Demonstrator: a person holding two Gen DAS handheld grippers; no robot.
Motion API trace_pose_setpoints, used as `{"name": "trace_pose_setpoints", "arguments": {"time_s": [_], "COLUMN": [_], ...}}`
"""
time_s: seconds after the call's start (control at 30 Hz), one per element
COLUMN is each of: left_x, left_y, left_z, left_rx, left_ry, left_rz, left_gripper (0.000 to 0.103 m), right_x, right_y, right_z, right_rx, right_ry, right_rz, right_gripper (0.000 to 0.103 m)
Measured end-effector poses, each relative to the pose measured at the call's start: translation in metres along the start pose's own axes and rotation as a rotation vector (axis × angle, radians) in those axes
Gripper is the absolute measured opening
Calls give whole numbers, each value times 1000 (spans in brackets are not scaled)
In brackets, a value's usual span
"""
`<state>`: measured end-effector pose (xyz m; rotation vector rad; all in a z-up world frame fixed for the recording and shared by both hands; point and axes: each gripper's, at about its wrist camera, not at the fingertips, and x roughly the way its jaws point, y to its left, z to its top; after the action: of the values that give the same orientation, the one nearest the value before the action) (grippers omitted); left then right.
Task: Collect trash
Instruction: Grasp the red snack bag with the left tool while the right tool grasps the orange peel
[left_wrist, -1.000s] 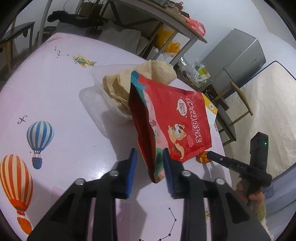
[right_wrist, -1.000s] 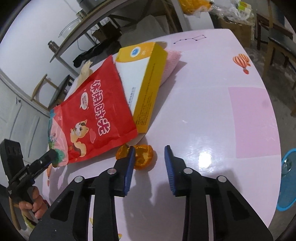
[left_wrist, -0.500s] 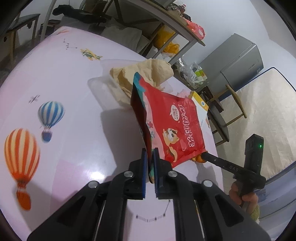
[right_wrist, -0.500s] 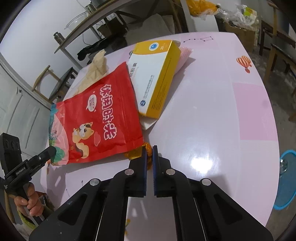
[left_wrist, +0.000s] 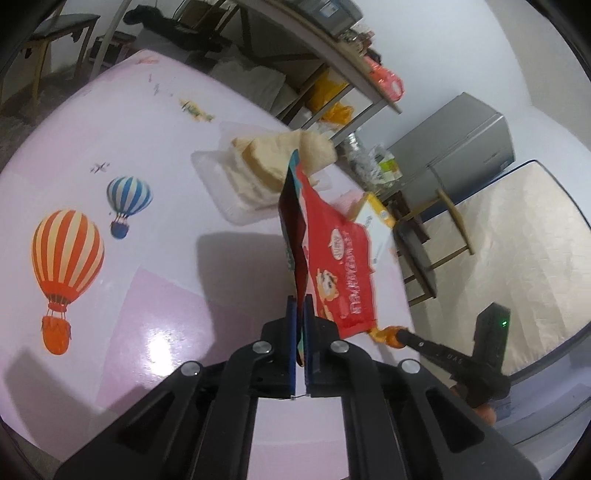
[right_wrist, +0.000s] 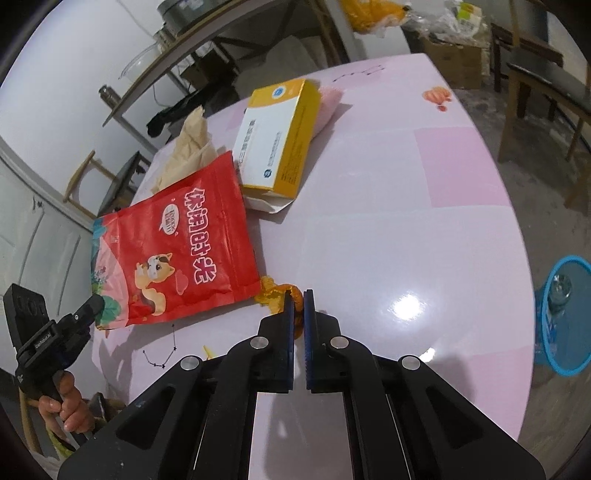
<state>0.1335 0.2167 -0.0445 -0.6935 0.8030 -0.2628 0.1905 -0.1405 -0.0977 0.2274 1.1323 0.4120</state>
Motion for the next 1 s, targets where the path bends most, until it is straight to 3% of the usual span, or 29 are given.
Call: {"name": "trace_pose_setpoints", "arguments": {"time_s": [0.17, 0.2, 0.4, 1.0], "left_x": [-13, -14, -27, -17], "left_y": [-12, -13, -34, -88], "left_z": [2, 3, 8, 13], "left_rx": [20, 23, 71, 163], "left_ry": [-41, -46, -88, -104], "left_rz": [-56, -63, -133, -209], "left_gripper": [1, 1, 1, 1], "right_x": [-18, -20, -34, -87], "right_y": [-11, -12, -19, -44], "right_z": [-7, -8, -13, -22], "right_rx": [34, 67, 89, 145], "right_ry": [-36, -100, -132, -233], "right_rz": [11, 8, 23, 48], "right_gripper": [3, 3, 3, 3]}}
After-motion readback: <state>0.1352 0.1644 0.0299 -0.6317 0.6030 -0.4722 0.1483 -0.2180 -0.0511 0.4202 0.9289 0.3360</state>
